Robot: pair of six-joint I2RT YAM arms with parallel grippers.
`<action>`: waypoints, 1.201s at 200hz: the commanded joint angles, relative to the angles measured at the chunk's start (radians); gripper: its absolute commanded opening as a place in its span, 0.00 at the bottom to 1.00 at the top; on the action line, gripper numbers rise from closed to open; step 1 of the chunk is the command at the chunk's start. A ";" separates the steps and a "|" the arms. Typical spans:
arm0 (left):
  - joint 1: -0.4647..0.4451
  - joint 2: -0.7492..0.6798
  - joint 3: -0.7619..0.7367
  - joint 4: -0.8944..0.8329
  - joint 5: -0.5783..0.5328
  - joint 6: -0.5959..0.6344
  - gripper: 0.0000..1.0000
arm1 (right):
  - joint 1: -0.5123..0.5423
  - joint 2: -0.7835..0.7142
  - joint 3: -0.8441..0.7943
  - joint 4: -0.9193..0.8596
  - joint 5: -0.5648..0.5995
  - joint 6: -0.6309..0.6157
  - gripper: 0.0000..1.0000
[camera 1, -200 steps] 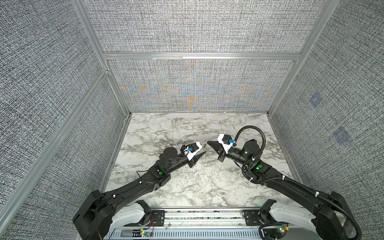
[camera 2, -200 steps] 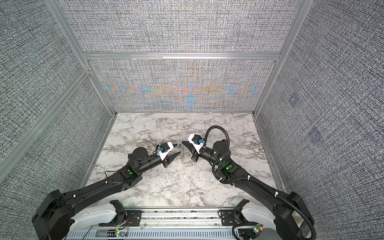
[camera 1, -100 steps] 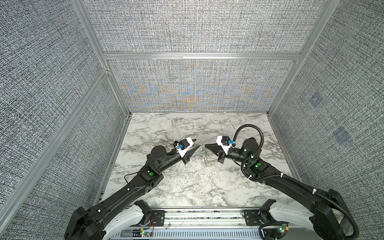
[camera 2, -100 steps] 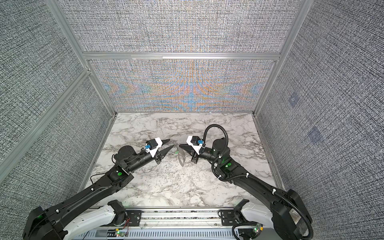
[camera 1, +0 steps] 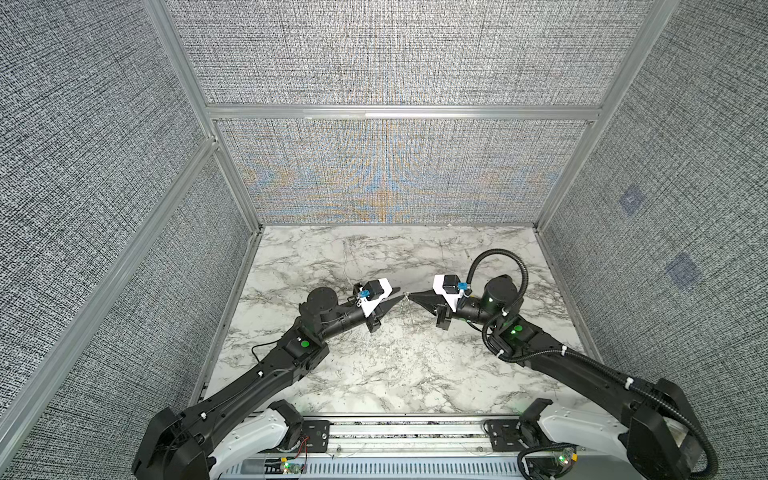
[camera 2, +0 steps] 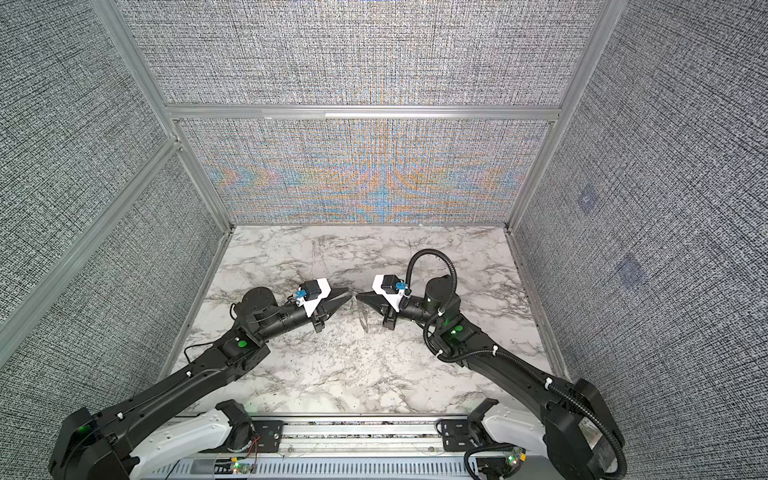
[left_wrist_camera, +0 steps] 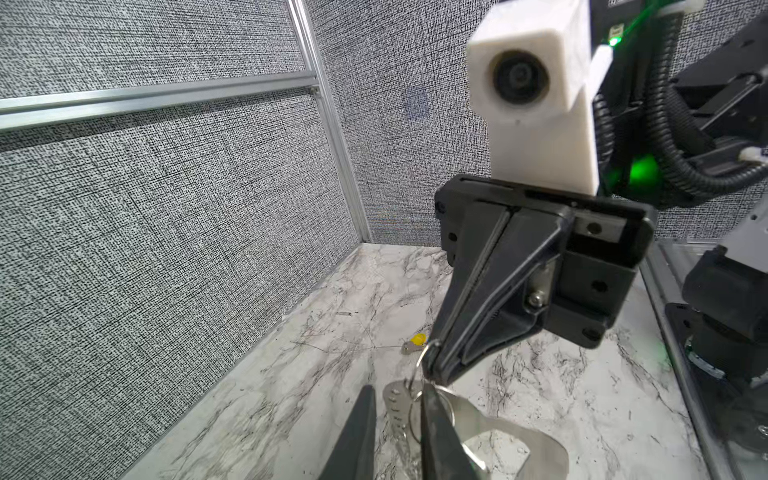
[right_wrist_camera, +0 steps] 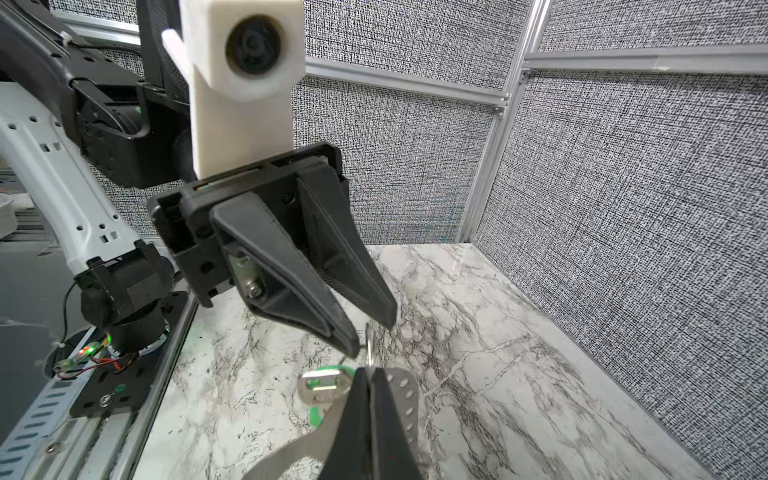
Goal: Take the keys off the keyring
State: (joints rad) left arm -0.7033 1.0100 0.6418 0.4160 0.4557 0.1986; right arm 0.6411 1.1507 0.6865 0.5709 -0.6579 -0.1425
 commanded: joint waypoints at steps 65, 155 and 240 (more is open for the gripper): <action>0.002 0.014 0.016 -0.006 0.064 -0.009 0.11 | 0.001 0.009 0.014 0.023 -0.049 0.022 0.00; 0.002 0.029 0.042 -0.046 0.097 0.013 0.00 | 0.000 0.004 0.012 0.007 -0.004 0.015 0.14; 0.002 0.142 0.334 -0.572 0.020 0.239 0.00 | 0.004 -0.106 0.077 -0.363 0.252 -0.313 0.29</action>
State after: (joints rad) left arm -0.6998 1.1130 0.9031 0.0463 0.4957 0.3435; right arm 0.6418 1.0504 0.7448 0.3138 -0.4744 -0.3565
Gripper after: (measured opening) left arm 0.049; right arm 0.300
